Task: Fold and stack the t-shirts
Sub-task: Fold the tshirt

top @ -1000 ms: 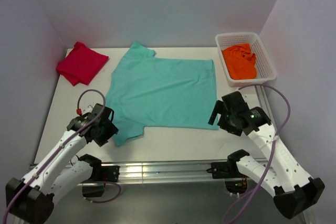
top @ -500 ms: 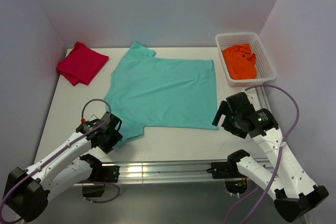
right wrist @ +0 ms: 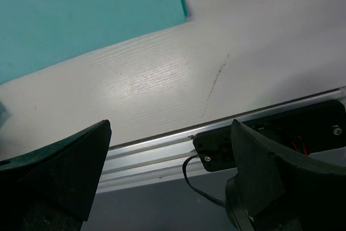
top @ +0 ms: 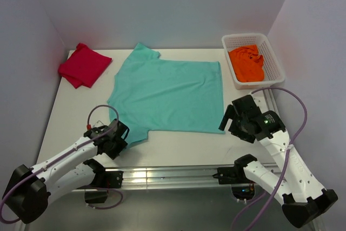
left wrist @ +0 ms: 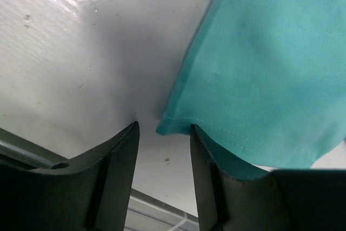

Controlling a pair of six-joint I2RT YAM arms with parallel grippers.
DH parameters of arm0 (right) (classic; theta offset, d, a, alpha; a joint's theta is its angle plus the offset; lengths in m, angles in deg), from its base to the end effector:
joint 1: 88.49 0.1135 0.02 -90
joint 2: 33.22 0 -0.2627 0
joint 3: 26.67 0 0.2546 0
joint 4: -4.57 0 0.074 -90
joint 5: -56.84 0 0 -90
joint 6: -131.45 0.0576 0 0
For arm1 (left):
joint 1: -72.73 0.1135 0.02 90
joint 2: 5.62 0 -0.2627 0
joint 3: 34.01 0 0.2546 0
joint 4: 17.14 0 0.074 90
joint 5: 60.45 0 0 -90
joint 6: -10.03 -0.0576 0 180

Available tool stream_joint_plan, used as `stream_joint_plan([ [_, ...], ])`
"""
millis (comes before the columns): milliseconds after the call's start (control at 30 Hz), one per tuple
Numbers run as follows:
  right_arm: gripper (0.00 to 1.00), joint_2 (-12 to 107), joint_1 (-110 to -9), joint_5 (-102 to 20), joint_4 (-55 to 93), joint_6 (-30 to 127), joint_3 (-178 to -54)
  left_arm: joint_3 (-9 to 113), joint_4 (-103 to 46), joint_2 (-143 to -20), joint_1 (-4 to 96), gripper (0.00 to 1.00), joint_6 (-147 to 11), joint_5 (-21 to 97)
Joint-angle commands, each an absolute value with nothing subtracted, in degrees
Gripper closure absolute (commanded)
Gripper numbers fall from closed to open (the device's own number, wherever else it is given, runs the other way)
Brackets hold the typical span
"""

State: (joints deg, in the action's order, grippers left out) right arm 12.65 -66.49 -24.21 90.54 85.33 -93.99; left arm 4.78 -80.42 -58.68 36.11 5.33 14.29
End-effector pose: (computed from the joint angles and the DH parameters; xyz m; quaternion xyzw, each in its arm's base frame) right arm 0.1242 0.0405 0.2770 0.2014 0.9515 0.0557 0.2259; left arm 0.1188 -0.0694 0.1342 -0.4192 0.8918 -0.0299 0.1676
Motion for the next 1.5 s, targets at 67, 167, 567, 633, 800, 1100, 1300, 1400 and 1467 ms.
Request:
stream_joint_plan([
  [67, 0.01, 12.5, -66.1, -23.6, 89.7, 85.7, -93.9, 1.9, -75.9, -59.4, 35.3, 0.54, 7.7, 11.5],
  [167, 0.01, 13.1, -66.1, -24.5, 89.0, 86.2, -93.5, 2.3, -75.2, -60.6, 35.2, 0.59, 7.7, 11.1],
  [567, 0.01, 14.9, -66.2, -27.0, 84.9, 88.0, -90.9, 4.0, -75.5, -62.3, 35.1, 1.0, 6.9, 10.1],
  [633, 0.01, 15.6, -66.2, -26.6, 83.5, 91.1, -87.7, 6.4, -77.5, -61.9, 35.1, 1.0, 6.2, 9.4],
  [800, 0.01, 17.4, -66.4, -25.8, 76.9, 93.9, -80.2, 12.2, -82.3, -61.0, 35.1, 1.0, 4.7, 8.3],
  [1100, 0.14, 29.2, -69.8, -22.9, 65.8, 94.6, -77.4, 20.3, -90.3, -59.6, 35.0, 1.0, 2.8, 7.8],
  [1300, 0.15, 37.4, -70.5, -20.7, 62.0, 94.7, -78.6, 21.8, -93.6, -59.6, 35.1, 1.0, 2.3, 7.6],
  [1400, 0.18, 38.8, -70.5, -20.8, 59.9, 95.3, -77.4, 22.8, -94.4, -59.9, 35.1, 1.0, 2.0, 7.3],
  [1467, 0.2, 39.3, -70.6, -20.6, 58.2, 95.4, -76.3, 23.3, -94.8, -60.5, 35.1, 1.0, 1.6, 7.1],
])
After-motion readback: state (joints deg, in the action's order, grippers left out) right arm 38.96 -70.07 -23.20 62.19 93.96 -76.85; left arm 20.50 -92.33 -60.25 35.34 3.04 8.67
